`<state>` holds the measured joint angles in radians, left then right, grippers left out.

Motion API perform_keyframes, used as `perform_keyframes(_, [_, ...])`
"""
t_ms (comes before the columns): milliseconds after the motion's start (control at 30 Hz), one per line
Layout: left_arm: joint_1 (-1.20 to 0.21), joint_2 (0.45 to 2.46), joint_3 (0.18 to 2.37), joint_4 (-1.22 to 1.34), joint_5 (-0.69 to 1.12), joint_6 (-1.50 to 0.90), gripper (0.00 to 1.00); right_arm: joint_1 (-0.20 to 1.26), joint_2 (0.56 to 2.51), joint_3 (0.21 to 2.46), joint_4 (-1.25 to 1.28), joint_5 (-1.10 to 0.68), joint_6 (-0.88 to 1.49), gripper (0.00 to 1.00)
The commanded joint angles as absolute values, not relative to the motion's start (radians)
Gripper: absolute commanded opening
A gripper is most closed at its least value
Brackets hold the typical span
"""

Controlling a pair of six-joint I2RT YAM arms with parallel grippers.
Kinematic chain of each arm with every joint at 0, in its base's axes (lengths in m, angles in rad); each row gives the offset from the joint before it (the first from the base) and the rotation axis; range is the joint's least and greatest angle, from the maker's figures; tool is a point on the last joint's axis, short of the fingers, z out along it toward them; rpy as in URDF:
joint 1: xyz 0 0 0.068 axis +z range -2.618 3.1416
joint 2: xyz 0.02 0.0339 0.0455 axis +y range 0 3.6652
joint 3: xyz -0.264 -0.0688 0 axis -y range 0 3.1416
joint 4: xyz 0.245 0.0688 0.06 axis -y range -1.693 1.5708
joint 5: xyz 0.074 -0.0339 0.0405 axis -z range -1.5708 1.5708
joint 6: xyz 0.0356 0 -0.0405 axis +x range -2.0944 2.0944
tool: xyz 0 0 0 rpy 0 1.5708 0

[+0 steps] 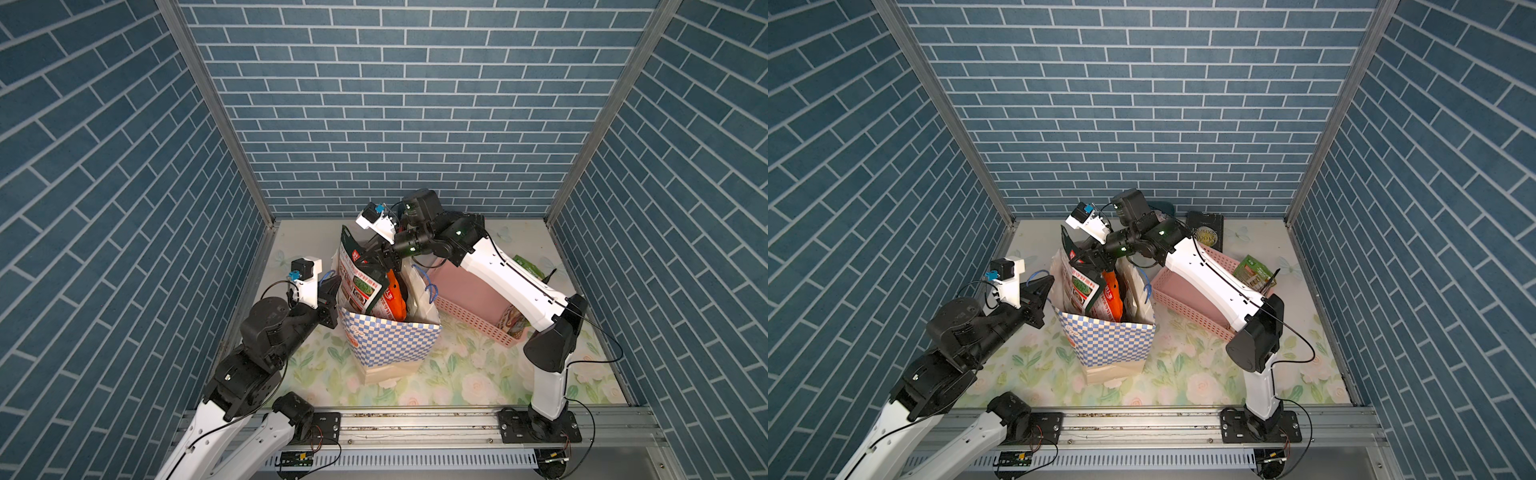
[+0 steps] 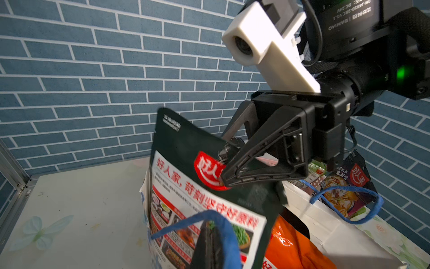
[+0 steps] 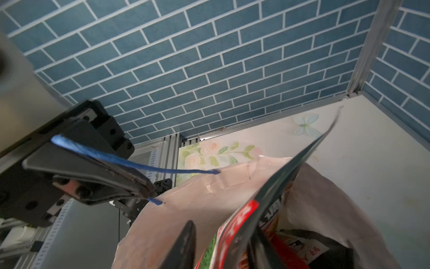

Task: Place the condiment packets inside the bag
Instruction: Place the condiment packet in the paper bag, then adjust the condiment packet in the paper bag.

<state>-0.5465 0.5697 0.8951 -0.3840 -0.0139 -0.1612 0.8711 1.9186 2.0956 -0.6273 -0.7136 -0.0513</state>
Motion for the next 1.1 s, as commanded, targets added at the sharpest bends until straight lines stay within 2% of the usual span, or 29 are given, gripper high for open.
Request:
perform_keyframes(0, [-0.54, 0.557, 0.923, -0.298, -0.006, -0.158, 0.0, 0.869, 1.835, 2.085, -0.635, -0.618, -0.018, 0.55])
perform_keyframes(167, [-0.54, 0.568, 0.93, -0.298, -0.004, -0.158, 0.0, 0.868, 1.788, 2.125, -0.725, -0.441, 0.095, 0.64])
perform_keyframes(367, [-0.541, 0.575, 0.94, -0.297, 0.0, -0.161, 0.0, 0.892, 1.793, 2.109, -0.945, -0.319, 0.153, 0.58])
perform_keyframes(433, [-0.541, 0.577, 0.939, -0.298, -0.001, -0.161, 0.0, 0.924, 1.774, 2.07, -0.959, -0.34, 0.121, 0.59])
perform_keyframes(567, [-0.54, 0.581, 0.938, -0.298, 0.0, -0.162, 0.0, 1.02, 1.729, 2.02, -0.905, -0.378, 0.069, 0.65])
perform_keyframes(800, [-0.541, 0.586, 0.945, -0.298, -0.001, -0.158, 0.0, 1.08, 1.756, 2.014, -0.81, -0.446, 0.08, 0.66])
perform_keyframes(900, [-0.54, 0.59, 0.949, -0.303, 0.0, -0.159, 0.0, 1.08, 1.783, 2.022, -0.79, -0.404, 0.114, 0.61])
perform_keyframes(1000, [-0.541, 0.589, 0.954, -0.307, 0.002, -0.159, 0.0, 1.08, 1.826, 2.064, -0.813, -0.364, 0.142, 0.46])
perform_keyframes(1067, [-0.541, 0.586, 0.954, -0.306, 0.001, -0.157, 0.0, 1.08, 1.855, 2.103, -0.848, -0.346, 0.151, 0.4])
